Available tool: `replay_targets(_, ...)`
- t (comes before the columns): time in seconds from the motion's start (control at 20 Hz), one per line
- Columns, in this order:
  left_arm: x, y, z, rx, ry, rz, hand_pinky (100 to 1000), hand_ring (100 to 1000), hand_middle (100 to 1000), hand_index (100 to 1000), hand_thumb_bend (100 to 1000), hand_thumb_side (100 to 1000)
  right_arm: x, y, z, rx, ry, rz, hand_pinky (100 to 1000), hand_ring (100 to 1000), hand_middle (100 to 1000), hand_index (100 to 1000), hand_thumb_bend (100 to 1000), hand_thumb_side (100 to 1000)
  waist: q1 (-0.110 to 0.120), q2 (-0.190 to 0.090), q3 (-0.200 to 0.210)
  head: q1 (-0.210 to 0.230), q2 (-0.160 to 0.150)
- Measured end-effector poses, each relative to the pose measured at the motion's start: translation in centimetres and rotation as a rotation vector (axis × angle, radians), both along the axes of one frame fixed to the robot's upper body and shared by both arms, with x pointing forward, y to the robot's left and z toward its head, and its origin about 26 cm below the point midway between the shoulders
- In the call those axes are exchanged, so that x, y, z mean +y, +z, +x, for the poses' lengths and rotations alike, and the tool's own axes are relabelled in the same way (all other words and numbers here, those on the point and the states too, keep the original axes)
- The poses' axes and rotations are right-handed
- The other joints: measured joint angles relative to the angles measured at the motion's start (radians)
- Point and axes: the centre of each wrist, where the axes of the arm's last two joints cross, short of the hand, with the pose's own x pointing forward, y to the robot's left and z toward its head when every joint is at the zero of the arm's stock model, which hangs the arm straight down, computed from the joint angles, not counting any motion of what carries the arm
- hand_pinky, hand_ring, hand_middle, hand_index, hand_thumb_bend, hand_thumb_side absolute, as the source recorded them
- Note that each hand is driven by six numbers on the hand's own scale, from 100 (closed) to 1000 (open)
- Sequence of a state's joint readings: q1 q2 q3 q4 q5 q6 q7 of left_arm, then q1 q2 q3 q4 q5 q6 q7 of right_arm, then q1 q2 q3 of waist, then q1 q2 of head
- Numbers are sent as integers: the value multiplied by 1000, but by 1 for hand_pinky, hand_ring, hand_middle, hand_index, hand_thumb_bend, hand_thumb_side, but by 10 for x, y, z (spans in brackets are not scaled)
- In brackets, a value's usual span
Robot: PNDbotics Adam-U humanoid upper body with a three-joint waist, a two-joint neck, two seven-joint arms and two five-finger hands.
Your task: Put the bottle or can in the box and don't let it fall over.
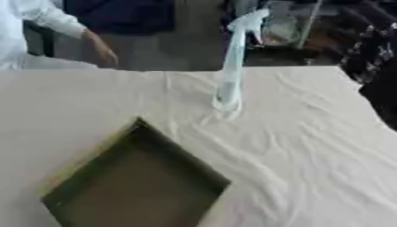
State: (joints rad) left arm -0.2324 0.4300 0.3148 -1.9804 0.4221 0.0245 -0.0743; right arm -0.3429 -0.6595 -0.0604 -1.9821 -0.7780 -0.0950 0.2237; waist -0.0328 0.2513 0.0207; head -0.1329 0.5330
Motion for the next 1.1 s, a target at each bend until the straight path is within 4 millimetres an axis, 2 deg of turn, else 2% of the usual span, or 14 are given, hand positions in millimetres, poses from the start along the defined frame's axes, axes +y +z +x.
replay_targets(0.6, 3, 0, -1, -25, 19, -12, 961, 1000, 942, 726, 125, 742, 6, 4, 2, -12, 5, -68, 1000, 1000, 1000, 1000, 100, 470, 12, 19, -1, 7, 2)
replay_targets(1.1, 2, -2, -1, -25, 18, -19, 961, 1000, 944, 726, 125, 744, 35, 29, 9, -28, 35, -218, 1000, 1000, 1000, 1000, 100, 514, 10, 24, 5, -2, 4)
